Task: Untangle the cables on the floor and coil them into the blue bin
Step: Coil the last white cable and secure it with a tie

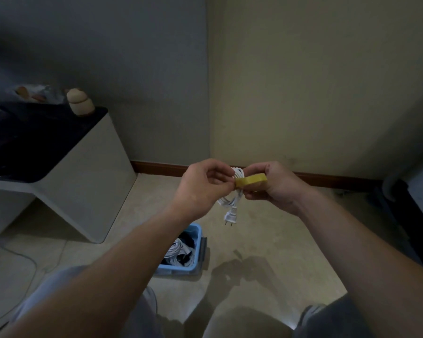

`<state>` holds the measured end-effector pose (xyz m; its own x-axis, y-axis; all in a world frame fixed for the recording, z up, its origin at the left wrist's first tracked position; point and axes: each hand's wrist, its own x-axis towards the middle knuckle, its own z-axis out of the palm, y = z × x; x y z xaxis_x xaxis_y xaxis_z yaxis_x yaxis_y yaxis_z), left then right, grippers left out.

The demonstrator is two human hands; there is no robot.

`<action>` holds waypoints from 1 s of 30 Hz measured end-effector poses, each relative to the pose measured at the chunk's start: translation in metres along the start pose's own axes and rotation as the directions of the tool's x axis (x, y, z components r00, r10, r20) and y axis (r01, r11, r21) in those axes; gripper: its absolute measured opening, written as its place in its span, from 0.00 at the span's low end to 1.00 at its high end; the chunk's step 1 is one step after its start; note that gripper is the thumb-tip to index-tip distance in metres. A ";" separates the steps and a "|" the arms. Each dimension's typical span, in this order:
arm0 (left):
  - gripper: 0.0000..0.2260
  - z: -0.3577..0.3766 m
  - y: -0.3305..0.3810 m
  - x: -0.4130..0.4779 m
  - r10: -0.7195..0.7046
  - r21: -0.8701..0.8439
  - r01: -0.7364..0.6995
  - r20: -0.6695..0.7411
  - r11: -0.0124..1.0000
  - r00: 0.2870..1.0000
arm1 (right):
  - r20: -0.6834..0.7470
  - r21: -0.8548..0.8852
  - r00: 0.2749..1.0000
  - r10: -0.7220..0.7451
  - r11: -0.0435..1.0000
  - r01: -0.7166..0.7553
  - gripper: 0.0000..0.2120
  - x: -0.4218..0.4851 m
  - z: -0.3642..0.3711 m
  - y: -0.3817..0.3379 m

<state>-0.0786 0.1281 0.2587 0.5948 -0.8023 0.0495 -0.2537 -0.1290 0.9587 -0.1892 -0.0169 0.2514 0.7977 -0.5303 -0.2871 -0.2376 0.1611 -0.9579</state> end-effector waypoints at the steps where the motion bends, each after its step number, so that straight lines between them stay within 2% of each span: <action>1: 0.09 0.001 0.000 0.000 0.000 -0.012 0.000 -0.015 1.000 1.000 | 0.000 0.011 1.000 -0.002 1.000 0.002 0.10 0.000 -0.001 0.000; 14: 0.11 0.006 0.002 -0.005 -0.028 -0.149 0.019 -0.058 0.989 0.998 | 0.079 0.120 0.997 -0.006 0.993 -0.004 0.13 -0.006 -0.003 -0.003; 23: 0.09 0.008 0.001 -0.006 -0.062 -0.136 0.049 -0.091 0.990 0.994 | 0.071 0.133 0.997 0.003 0.991 -0.012 0.12 -0.007 0.000 -0.004; 26: 0.08 0.009 -0.002 -0.006 -0.105 -0.156 0.086 -0.123 0.984 0.987 | 0.055 0.132 0.998 -0.007 0.991 0.000 0.12 -0.007 0.003 -0.004; 30: 0.07 0.011 -0.006 -0.007 -0.202 -0.240 0.174 -0.098 0.955 0.974 | 0.022 0.088 0.999 -0.029 0.996 0.027 0.16 -0.006 0.007 -0.001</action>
<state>-0.0897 0.1285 0.2494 0.7057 -0.6986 -0.1179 0.0441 -0.1228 0.9915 -0.1894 -0.0078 0.2539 0.8165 -0.5159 -0.2593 -0.1663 0.2199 -0.9612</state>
